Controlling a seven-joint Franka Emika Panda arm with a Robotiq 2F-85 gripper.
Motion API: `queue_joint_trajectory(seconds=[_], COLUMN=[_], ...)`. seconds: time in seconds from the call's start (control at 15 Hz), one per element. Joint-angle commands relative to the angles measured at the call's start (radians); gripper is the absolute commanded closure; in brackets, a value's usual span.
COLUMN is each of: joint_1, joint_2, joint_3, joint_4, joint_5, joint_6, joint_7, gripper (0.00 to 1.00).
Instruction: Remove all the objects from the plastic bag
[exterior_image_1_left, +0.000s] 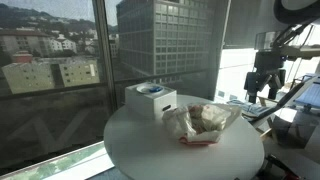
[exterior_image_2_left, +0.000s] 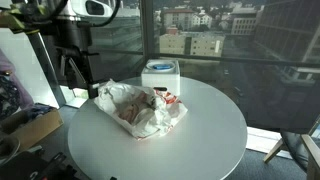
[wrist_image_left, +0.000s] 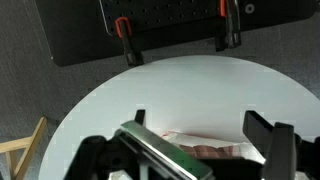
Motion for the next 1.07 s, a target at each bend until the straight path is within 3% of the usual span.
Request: queue_joint_trajectory(seconds=[0.0,0.53,0.8,1.0], joint_1=[0.0,0.007,0.03,0.045], joint_2=[0.001,0.015,0.247,0.415], joint_3=[0.0,-0.012,-0.09,-0.102], joint_4=[0.001,0.01,0.067,0.129], joint_5=[0.0,0.021,0.099,0.137], joint_6=[-0.002,0.001,0.15,0.26], joint_7=[0.0,-0.007,-0.134,-0.205], gripper=[0.0,0.0,0.0,0.0])
